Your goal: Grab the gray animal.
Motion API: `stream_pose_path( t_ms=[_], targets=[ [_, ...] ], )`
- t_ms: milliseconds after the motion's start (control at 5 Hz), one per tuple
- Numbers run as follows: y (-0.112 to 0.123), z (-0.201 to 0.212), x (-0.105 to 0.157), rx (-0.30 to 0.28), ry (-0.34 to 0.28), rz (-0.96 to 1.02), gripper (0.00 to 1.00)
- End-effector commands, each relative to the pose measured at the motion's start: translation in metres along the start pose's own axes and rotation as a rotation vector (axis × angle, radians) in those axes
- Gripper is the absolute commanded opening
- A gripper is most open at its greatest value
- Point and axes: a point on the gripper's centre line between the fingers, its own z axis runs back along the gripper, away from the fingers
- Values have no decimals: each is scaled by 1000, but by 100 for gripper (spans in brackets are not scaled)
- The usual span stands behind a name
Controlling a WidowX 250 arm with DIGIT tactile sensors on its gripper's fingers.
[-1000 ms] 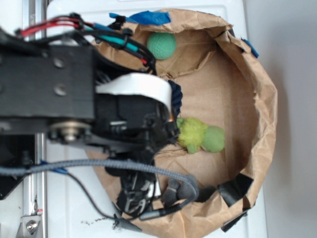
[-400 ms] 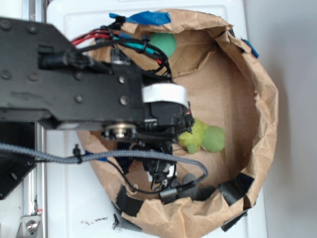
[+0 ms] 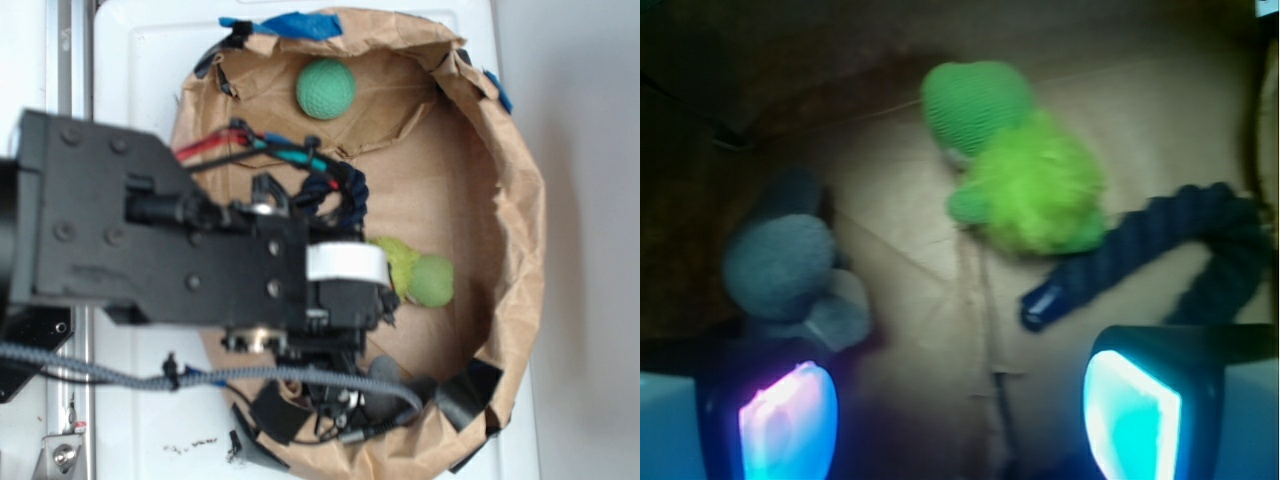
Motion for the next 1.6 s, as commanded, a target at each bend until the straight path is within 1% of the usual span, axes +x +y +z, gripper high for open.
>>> stream_pose_path(
  t_ms=[0, 200, 400, 600, 800, 1000, 1200, 1400],
  targets=[
    [-28, 4, 16, -117, -53, -6, 100],
    [-33, -5, 21, -151, -68, -55, 100],
    [-40, -12, 26, -208, -86, -128, 100],
    [-48, -24, 30, -215, -69, -159, 100],
    [-50, -36, 27, -182, -54, -187, 100],
    [-49, -50, 24, -158, -15, -191, 100],
    [-45, -52, 23, -143, -11, -171, 0],
    [-40, -51, 23, -144, -17, -162, 0]
  ],
)
